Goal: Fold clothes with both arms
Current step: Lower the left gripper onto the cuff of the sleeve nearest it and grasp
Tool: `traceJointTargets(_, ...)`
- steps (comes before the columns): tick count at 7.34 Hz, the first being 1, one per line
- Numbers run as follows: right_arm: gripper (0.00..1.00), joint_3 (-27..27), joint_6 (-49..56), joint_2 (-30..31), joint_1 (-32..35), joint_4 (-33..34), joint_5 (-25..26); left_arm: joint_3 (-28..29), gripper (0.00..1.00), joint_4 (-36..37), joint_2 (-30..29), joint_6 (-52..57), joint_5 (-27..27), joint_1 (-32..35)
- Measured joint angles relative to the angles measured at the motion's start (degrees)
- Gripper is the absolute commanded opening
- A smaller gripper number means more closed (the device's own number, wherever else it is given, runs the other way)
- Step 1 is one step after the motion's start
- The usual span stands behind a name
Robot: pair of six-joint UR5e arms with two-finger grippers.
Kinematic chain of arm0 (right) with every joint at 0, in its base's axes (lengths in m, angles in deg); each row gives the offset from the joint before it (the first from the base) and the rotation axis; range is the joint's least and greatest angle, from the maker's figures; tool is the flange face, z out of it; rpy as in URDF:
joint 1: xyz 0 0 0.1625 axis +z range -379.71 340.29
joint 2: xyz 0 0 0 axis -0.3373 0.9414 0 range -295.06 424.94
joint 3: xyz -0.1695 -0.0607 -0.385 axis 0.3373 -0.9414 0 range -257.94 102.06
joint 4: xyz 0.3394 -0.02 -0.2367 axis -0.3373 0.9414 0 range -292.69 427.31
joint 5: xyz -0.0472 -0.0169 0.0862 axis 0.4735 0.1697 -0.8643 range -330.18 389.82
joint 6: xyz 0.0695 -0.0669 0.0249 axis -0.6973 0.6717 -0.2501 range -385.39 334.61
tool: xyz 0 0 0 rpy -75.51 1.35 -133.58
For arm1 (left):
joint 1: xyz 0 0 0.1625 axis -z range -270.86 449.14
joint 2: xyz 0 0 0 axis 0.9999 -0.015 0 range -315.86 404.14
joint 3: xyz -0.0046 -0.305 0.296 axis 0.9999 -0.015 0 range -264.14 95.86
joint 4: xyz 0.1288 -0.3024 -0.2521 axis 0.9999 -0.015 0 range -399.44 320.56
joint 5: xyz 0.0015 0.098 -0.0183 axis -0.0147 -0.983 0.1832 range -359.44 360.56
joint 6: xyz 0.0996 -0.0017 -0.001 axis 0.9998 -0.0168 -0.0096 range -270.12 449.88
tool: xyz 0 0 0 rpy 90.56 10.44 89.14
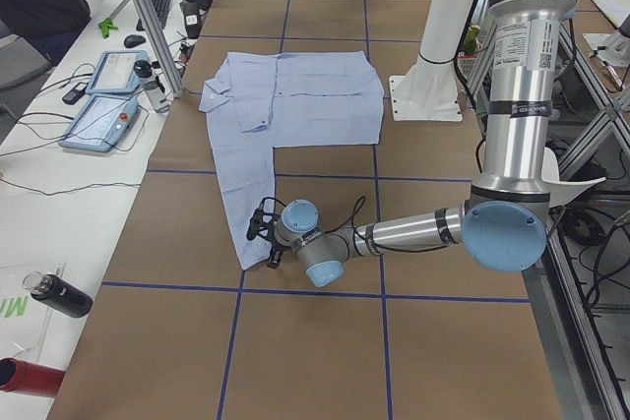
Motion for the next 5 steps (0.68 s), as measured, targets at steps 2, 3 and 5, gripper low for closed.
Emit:
traceJointTargets(2, 1.00, 0.0, -0.1, 0.0, -0.1, 0.0, 0.0, 0.0, 0.16, -0.1, 0.0, 0.0, 0.0, 0.0)
traceJointTargets(3, 1.00, 0.0, -0.1, 0.0, -0.1, 0.0, 0.0, 0.0, 0.00, -0.1, 0.0, -0.1, 0.0, 0.0)
traceJointTargets(5, 1.00, 0.0, -0.2, 0.0, -0.1, 0.0, 0.0, -1.0, 0.00, -0.1, 0.1, 0.0, 0.4, 0.0)
